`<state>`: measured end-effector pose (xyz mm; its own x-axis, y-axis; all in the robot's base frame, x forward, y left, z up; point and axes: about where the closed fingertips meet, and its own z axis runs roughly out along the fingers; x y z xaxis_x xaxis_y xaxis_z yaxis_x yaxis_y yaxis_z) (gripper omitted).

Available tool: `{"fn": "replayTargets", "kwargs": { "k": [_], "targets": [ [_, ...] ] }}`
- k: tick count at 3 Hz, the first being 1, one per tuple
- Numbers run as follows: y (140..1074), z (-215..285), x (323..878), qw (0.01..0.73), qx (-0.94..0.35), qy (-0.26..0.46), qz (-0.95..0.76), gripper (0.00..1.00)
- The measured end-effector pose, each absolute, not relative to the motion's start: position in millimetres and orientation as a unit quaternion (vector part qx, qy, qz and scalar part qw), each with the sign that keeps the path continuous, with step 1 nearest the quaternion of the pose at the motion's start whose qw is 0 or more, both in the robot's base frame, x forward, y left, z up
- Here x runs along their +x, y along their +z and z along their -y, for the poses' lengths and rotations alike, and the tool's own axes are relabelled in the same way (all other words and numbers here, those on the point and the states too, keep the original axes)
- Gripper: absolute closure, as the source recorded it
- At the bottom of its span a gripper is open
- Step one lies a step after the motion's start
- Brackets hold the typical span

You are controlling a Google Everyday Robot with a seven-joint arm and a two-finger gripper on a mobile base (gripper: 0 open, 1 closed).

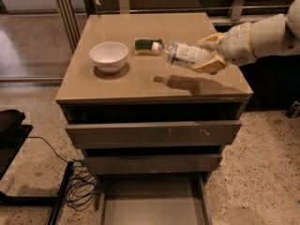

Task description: Pick blue plastic bottle from bottom drawer and place on counter

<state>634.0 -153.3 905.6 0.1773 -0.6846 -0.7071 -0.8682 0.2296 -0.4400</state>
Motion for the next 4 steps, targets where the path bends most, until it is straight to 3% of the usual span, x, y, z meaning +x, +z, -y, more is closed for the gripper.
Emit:
{"fn": "replayTargets", "kwargs": {
  "k": [2,4],
  "targets": [
    [887.4,188.3,660.1,0.439,-0.549,0.13,-0.699,1.0],
    [859.2,181.2,686.2,0.398,-0.541,0.158,-0.723,1.0]
  ]
}}
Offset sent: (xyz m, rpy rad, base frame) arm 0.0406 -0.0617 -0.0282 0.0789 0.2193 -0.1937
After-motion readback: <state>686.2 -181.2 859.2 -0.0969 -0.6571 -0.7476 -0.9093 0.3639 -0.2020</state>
